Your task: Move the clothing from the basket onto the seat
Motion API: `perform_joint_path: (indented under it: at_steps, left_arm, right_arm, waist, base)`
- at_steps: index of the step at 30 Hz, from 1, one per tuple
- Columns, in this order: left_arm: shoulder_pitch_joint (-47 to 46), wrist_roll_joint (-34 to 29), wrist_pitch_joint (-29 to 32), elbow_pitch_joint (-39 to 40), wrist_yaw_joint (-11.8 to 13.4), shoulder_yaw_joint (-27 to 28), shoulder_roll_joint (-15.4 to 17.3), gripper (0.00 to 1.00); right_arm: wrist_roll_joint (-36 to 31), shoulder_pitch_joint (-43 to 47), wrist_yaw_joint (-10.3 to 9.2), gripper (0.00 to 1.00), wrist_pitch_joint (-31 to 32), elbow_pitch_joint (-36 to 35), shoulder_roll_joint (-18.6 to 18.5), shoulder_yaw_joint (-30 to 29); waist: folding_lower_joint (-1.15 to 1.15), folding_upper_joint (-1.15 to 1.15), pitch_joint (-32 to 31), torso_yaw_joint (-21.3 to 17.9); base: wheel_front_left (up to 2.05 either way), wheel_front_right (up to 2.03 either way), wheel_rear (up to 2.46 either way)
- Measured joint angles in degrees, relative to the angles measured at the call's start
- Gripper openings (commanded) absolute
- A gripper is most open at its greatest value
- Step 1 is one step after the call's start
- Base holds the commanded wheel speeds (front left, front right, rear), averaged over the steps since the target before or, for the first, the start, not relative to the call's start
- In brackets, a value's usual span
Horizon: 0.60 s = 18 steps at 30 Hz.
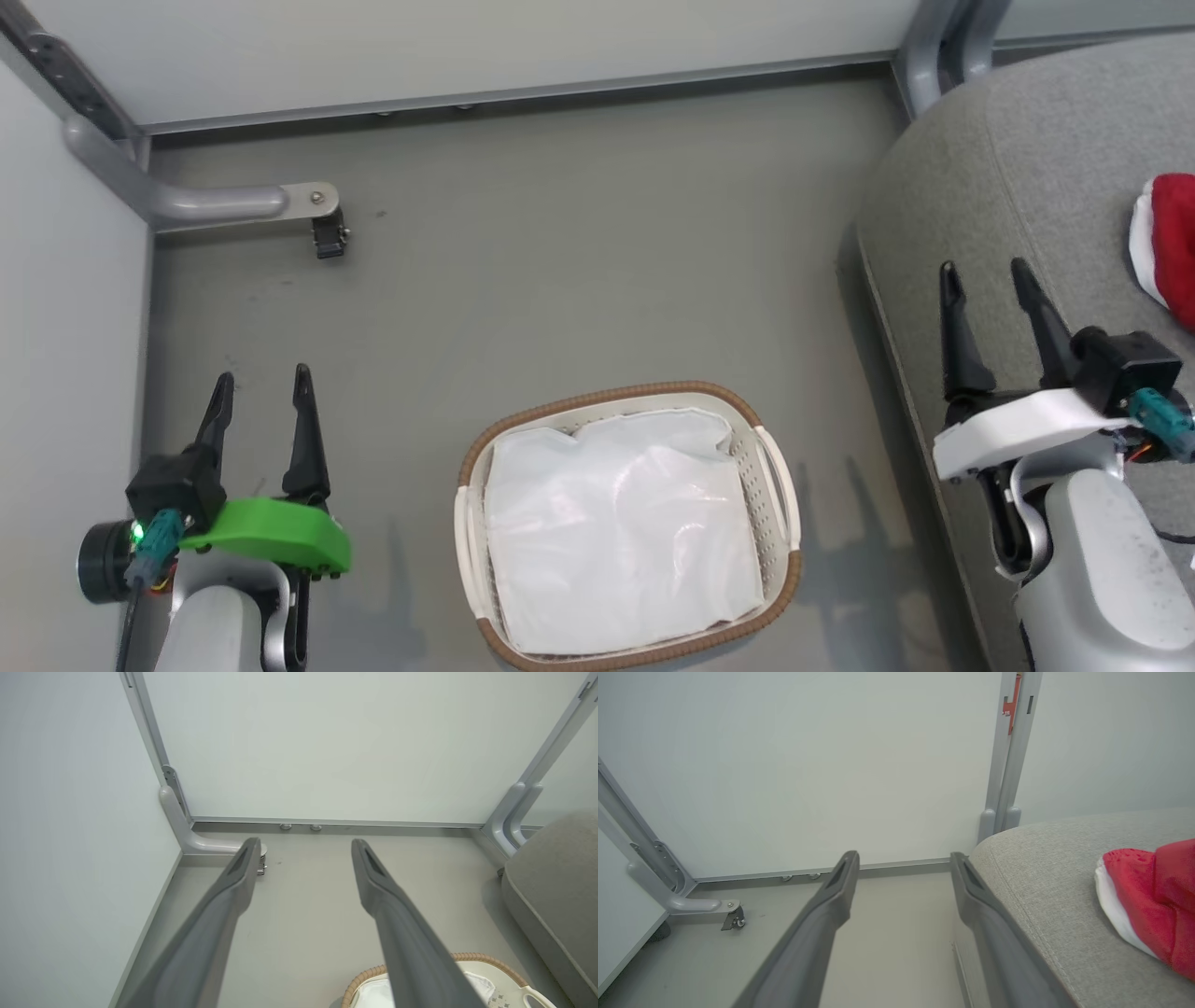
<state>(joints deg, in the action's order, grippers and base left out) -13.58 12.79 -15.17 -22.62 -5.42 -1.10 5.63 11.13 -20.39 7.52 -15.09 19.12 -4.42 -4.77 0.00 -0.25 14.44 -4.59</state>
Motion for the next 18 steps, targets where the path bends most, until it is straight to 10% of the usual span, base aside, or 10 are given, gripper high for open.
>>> perform_joint_path:
  at_steps: [17,18]
  left_arm:
    - [10.92,-1.72,0.00,-0.56,-1.69,6.49,-2.66,1.00]
    - [11.06,-1.74,0.00,-1.04,-1.69,6.49,-2.72,0.00]
  right_arm:
    - [-0.18,10.26,0.00,1.00,0.00,4.44,1.46,0.13]
    - [-0.10,10.58,0.00,0.00,0.01,4.85,1.57,0.12]
  waist:
    - [0.00,0.00,-9.67,5.37]
    - [0.00,0.00,-9.86,5.41]
  base:
    - [0.00,0.00,0.00]
    - [0.00,0.00,0.00]
